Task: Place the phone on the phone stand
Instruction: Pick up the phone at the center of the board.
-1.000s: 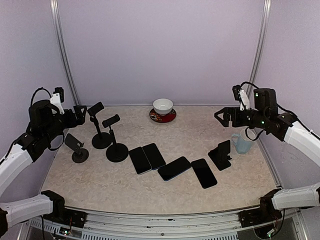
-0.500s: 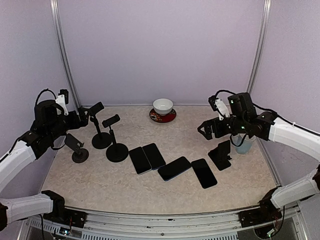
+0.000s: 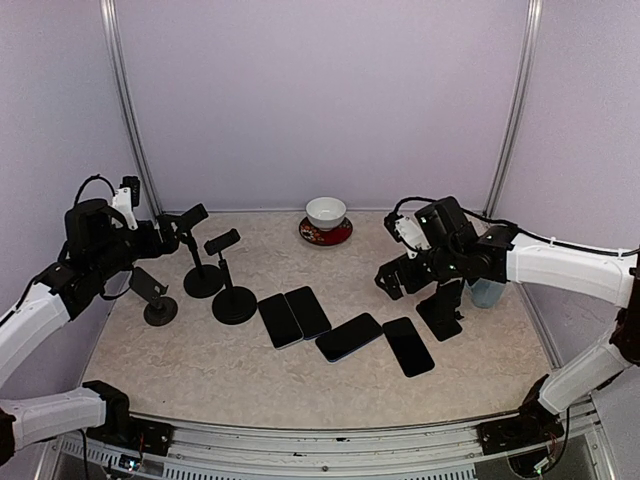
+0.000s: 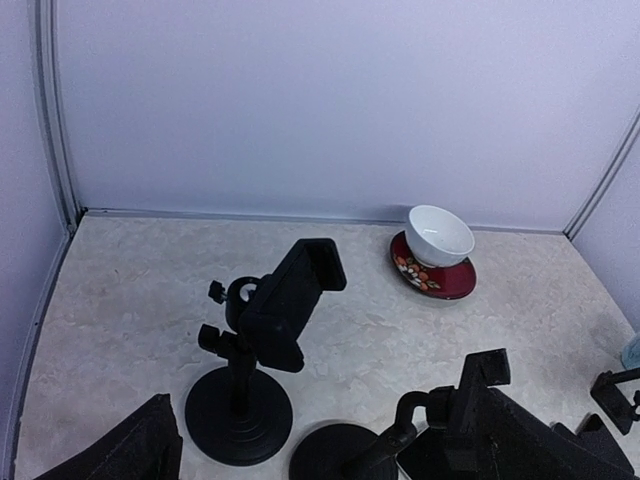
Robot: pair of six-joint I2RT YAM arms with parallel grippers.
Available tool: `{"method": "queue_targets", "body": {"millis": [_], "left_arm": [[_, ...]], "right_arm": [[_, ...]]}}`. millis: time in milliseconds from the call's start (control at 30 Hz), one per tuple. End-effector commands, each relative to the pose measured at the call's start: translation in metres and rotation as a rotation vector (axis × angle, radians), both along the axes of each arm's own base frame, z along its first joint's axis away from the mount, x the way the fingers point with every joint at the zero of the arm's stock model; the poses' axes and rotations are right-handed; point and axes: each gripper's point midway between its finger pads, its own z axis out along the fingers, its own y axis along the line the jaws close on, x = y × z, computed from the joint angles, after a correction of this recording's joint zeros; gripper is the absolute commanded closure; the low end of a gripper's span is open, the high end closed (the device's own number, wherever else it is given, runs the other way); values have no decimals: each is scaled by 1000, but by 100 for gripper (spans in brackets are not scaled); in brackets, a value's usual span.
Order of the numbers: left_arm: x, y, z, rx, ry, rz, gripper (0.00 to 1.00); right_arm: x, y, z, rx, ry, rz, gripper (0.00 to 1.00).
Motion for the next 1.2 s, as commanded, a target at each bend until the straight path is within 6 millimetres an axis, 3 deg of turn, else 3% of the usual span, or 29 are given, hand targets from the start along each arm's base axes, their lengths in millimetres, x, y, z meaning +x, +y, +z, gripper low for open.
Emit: {"method": "queue_targets", "body": {"millis": [0, 233, 500, 833, 1167], "left_arm": [[-6, -16, 18, -30, -71, -106, 1], [-10, -32, 17, -30, -69, -185, 1], [-14, -51, 13, -31, -58, -274, 1], [-15, -61, 9, -35, -43, -324, 1], [-21, -64, 15, -24, -70, -342, 1]], "right_arm": [[1, 6, 7, -10, -19, 7, 0], [3, 1, -1, -43, -11, -12, 0], [13, -28, -7, -164, -29, -155, 0], [0, -3, -38, -113, 95, -50, 0], [-14, -11, -69, -160, 196, -70, 0]]}}
